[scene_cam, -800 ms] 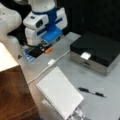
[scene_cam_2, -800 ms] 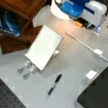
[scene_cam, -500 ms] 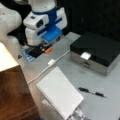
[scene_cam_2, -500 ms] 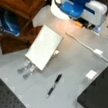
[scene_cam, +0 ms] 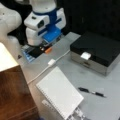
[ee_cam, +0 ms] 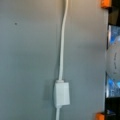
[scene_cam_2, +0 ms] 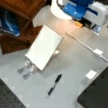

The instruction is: Turn off the lamps. Pick up the book. Place the book on the shelf position.

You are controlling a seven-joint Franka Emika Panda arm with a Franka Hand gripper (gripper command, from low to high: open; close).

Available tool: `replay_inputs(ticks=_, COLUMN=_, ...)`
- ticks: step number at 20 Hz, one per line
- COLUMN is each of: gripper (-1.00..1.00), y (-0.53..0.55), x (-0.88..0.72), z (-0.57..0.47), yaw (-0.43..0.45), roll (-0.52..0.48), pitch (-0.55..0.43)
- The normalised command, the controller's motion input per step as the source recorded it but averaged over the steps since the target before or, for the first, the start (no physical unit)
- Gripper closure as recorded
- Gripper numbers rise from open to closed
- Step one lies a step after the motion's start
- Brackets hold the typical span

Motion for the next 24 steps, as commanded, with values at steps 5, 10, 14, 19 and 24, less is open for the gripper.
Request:
replay_inputs(ticks=5, gripper=-1.00, y=0.23, x=-0.57, z=-0.17, yaw=-0.039, roll=0.033, pitch=-0.131)
replay_inputs(ticks=10, gripper=-1.00, y=0.21, x=-0.45, z=-0.19, yaw=-0.096, roll=0.098, pitch=-0.158)
replay_inputs(ticks=14, gripper=-1.00, y=0.27, x=-0.35, z=-0.17, yaw=-0.167, roll=0.165, pitch=-0.122)
replay_inputs(ticks=19, gripper=-1.00, y=0.30, x=-0.29, z=-0.15, yaw=-0.209, roll=0.122, pitch=-0.084)
replay_inputs(ticks=24, gripper=-1.00, y=0.34, x=-0.26, z=-0.19, yaw=-0.206, roll=0.026, pitch=-0.050)
